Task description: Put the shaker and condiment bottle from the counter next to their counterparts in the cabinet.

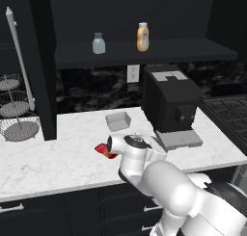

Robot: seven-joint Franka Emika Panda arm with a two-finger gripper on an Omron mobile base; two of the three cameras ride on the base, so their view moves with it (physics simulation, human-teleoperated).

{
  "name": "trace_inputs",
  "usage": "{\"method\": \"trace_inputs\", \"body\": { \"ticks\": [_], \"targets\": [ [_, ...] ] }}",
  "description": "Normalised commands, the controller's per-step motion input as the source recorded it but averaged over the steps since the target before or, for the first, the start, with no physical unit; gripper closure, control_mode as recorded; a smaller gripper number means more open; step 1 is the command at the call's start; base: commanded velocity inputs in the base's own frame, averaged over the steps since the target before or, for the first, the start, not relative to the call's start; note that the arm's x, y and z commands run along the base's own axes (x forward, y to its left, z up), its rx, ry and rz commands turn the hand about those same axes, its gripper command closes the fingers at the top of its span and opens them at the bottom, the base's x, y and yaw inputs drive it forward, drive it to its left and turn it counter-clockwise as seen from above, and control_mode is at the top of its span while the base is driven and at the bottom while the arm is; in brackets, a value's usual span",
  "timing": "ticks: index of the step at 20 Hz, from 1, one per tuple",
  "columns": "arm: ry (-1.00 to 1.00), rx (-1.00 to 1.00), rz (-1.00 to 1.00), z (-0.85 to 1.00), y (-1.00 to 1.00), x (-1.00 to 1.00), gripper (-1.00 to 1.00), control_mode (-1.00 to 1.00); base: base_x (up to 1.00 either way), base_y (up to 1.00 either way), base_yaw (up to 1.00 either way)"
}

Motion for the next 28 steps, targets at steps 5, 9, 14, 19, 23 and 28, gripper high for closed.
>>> {"method": "trace_inputs", "body": {
  "ticks": [5, 9, 14, 19, 23, 28],
  "targets": [
    [0.01, 0.0, 0.0, -0.01, 0.0, 0.23, -1.0, -1.0, 0.0, 0.0, 0.0],
    [0.02, 0.0, 0.0, 0.0, 0.0, 0.34, -1.0, -1.0, 0.0, 0.0, 0.0],
    [0.04, 0.0, 0.0, -0.14, 0.0, 0.2, -1.0, -1.0, 0.0, 0.0, 0.0],
    [0.03, 0.0, 0.0, -0.26, 0.0, 0.18, -1.0, -1.0, 0.0, 0.0, 0.0],
    [0.02, 0.0, 0.0, -0.24, 0.0, 0.17, -1.0, -1.0, 0.0, 0.0, 0.0],
    [0.0, 0.0, -0.01, -0.2, 0.02, 0.24, -1.0, -1.0, 0.0, 0.0, 0.0]
  ]
}}
